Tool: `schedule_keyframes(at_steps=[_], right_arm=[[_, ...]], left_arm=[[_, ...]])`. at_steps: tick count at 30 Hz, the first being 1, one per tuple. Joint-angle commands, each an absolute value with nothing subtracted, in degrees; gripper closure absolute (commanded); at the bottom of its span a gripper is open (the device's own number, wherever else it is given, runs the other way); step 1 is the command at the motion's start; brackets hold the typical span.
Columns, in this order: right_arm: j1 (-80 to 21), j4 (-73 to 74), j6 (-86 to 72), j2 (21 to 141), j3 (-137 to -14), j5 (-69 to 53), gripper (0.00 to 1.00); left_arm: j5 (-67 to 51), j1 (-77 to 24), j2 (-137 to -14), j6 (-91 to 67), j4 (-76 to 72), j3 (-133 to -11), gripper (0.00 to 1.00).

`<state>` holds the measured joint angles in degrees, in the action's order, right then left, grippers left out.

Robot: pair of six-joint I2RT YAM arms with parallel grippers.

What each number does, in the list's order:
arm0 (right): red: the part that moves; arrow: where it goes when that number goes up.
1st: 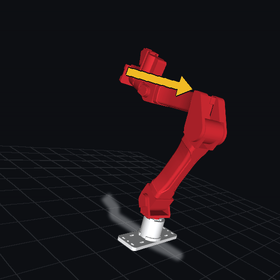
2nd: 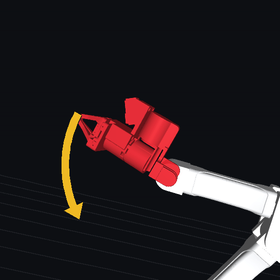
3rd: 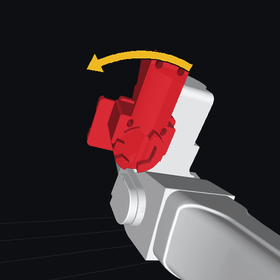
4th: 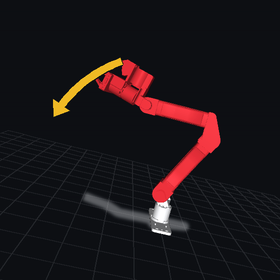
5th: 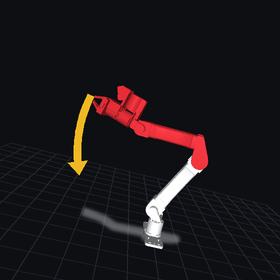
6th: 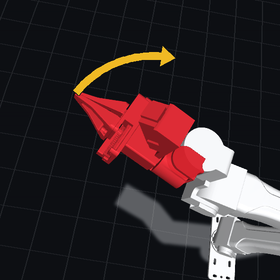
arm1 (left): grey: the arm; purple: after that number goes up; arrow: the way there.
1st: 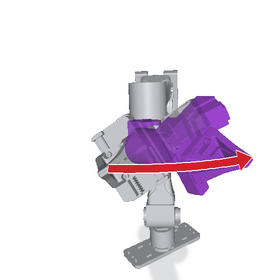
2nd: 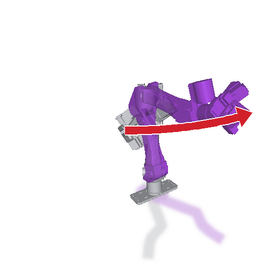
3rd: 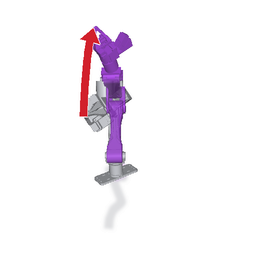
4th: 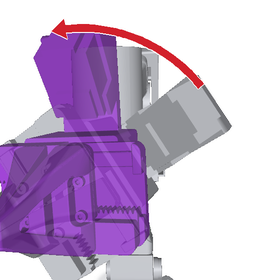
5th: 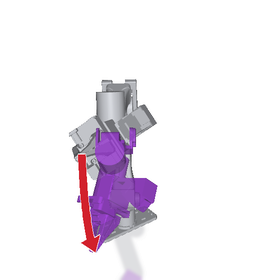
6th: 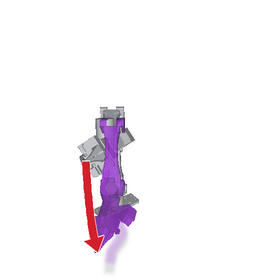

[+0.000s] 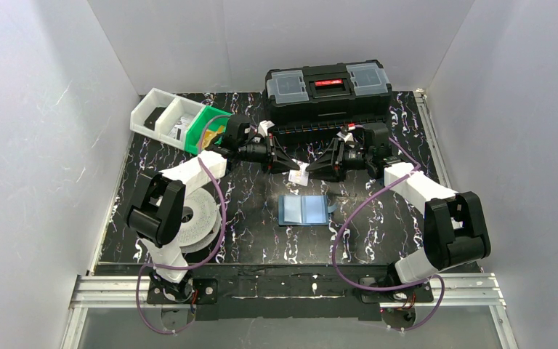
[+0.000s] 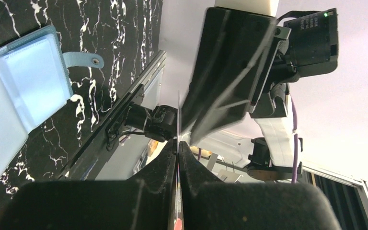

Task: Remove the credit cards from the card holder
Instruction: Place the credit card in the storage box.

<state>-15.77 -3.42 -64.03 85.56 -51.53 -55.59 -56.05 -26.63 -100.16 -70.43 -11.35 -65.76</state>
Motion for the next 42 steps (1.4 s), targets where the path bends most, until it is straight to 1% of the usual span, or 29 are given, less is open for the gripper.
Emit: schedule_keyframes(at_steps=[1,2,3,5,6,9,13,20,30,33,39,41,42], right_arm=[[-15.56,3.96,-58.01,84.49,-54.97,-53.38,0.36],[-15.56,6.43,-56.55,84.22,-55.73,-52.07,0.25],[-15.56,9.08,-54.5,84.04,-56.71,-50.77,0.15],[-15.56,15.02,-51.08,83.52,-58.72,-47.45,0.03],[-15.56,17.42,-49.63,83.19,-59.53,-45.62,0.02],[-15.56,23.36,-46.72,81.77,-61.02,-40.8,0.02],[-15.53,26.64,-44.85,79.97,-61.3,-36.16,0.02],[-15.56,30.03,-42.19,79.02,-62.18,-32.74,0.02],[-15.56,31.08,-40.03,80.61,-62.67,-32.12,0.02],[-15.57,31.28,-39.44,81.37,-62.69,-32.32,0.02],[-15.56,32.83,-38.15,82.62,-63.03,-32.3,0.02],[-15.56,32.9,-38.05,82.76,-62.94,-32.28,0.02],[-15.61,32.92,-38.1,82.79,-62.93,-32.14,0.02]], left_arm=[[-54.8,-27.0,-97.02,-63.65,-1.5,-69.72,1.0],[-53.66,-26.98,-96.9,-61.31,2.18,-70.66,1.0],[-52.85,-26.92,-96.74,-59.77,4.49,-71.6,1.0],[-51.24,-26.62,-96.38,-57.34,7.99,-73.14,1.0],[-50.36,-26.39,-96.29,-55.8,9.95,-74.13,1.0],[-47.15,-25.13,-96.31,-50.49,17.83,-78.67,1.0],[-40.23,-22.38,-96.17,-42.19,29.37,-85.33,1.0],[-23.69,-15.84,-97.58,-30.53,44.16,-96.71,1.0],[-0.15,-6.64,-103.18,-22.35,52.11,-109.15,1.0],[3.81,-3.5,-106.72,-21.88,52.4,-113.27,1.0],[13.87,-0.32,-116.05,-17.79,53.49,-124.08,1.0],[15.22,-0.09,-118.97,-16.68,53.65,-127.5,1.0],[15.6,1.68,-120.12,-16.37,53.42,-128.8,1.0]])
